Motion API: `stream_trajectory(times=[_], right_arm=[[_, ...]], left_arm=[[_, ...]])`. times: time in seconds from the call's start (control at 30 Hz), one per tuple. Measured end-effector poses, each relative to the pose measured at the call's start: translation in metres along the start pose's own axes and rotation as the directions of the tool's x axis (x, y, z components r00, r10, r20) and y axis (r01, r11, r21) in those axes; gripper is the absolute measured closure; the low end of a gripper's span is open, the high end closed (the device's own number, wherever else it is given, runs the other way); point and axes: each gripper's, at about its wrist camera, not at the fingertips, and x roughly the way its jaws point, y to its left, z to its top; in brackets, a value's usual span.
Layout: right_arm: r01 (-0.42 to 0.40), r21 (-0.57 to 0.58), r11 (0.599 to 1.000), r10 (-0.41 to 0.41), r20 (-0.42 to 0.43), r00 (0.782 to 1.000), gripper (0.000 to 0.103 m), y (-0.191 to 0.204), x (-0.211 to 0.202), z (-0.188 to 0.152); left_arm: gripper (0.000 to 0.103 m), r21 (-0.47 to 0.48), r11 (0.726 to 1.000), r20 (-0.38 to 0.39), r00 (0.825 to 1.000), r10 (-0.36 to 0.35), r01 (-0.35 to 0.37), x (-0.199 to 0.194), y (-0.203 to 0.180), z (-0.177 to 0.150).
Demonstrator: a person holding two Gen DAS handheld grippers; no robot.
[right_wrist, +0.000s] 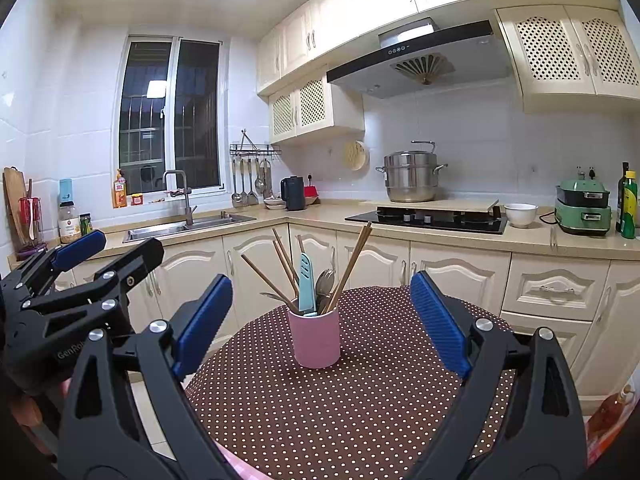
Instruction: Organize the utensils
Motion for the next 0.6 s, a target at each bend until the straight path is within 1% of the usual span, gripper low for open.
stream_trajectory(times=[0.3, 0.6], right_arm=[[0.001, 0.005, 1.000, -0.001, -0.009, 1.000, 0.014, 0.001, 0.004, -0.001], [0.001, 0.015, 1.000, 0.000, -0.031, 1.000, 0.014, -0.001, 0.015, -0.005]], left_arm=[[0.020, -0.001, 1.000, -0.011, 1.000, -0.002, 0.002, 0.008, 0.000, 0.000], [0.020, 0.001, 1.000, -0.035, 0.999, -0.003, 0.003, 0.024, -0.003, -0.004]])
